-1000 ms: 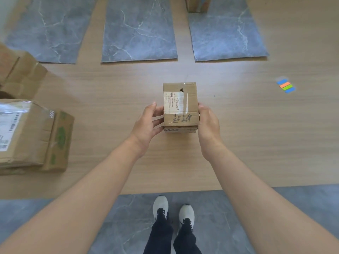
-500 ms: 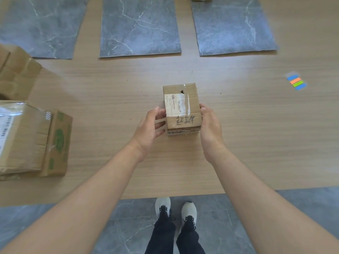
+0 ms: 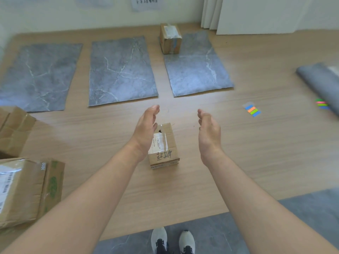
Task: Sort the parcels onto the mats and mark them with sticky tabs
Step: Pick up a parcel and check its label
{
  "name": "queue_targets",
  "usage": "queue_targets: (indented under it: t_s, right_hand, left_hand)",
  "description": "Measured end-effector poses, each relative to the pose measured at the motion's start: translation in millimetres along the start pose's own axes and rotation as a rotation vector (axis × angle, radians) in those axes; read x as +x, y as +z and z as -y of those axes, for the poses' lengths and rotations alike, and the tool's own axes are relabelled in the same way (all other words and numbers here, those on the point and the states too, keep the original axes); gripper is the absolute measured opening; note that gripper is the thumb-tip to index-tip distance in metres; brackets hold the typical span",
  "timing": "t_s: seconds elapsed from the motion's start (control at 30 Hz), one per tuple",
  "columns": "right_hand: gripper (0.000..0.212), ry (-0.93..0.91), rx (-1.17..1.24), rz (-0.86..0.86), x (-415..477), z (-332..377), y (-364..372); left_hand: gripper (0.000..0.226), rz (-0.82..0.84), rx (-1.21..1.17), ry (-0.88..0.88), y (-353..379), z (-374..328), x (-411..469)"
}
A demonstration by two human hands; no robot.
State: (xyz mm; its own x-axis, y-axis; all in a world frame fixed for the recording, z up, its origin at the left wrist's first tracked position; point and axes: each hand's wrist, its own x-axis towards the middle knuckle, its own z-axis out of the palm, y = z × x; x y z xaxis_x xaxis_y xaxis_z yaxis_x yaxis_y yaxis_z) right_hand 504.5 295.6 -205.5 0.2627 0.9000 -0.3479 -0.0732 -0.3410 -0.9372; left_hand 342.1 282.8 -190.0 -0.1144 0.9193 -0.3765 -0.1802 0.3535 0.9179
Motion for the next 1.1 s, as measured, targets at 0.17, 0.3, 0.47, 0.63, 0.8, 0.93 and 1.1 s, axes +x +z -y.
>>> queue_targets:
  t_s: [0.17, 0.3, 0.47, 0.63, 0.8, 0.93, 1.1]
  right_hand:
    - [0.043, -0.045, 0.041, -0.045, 13.6, 27.5, -37.4]
    - [0.065, -0.036, 0.085, -0.091, 29.6, 34.1, -73.2]
    - [0.039, -0.016, 0.119, -0.119, 74.4, 34.3, -120.9]
    - [0.046, 0.009, 0.130, -0.097, 131.5, 37.2, -168.8]
    - [0.034, 0.007, 0.100, -0.115, 186.6, 37.1, -216.4]
    - [0.031, 0.024, 0.048, -0.124, 218.9, 26.8, -236.8]
    - [0.028, -0.084, -0.204, -0.077, 267.5, -1.6, -244.6]
  left_hand:
    - [0.095, 0.100, 0.050, 0.030, 41.5, -18.5, 7.0]
    - [0.074, 0.149, 0.077, 0.016, 83.4, -15.9, 20.2]
    - [0.058, 0.180, 0.088, -0.008, 147.4, -2.0, 45.5]
    - [0.073, 0.170, 0.079, -0.045, 215.9, 3.7, 72.1]
    - [0.073, 0.154, 0.054, -0.088, 278.0, 13.9, 103.8]
    - [0.053, 0.164, 0.028, -0.116, 312.1, 24.8, 130.9]
    - [0.058, 0.193, -0.047, -0.223, 335.2, 41.0, 173.6]
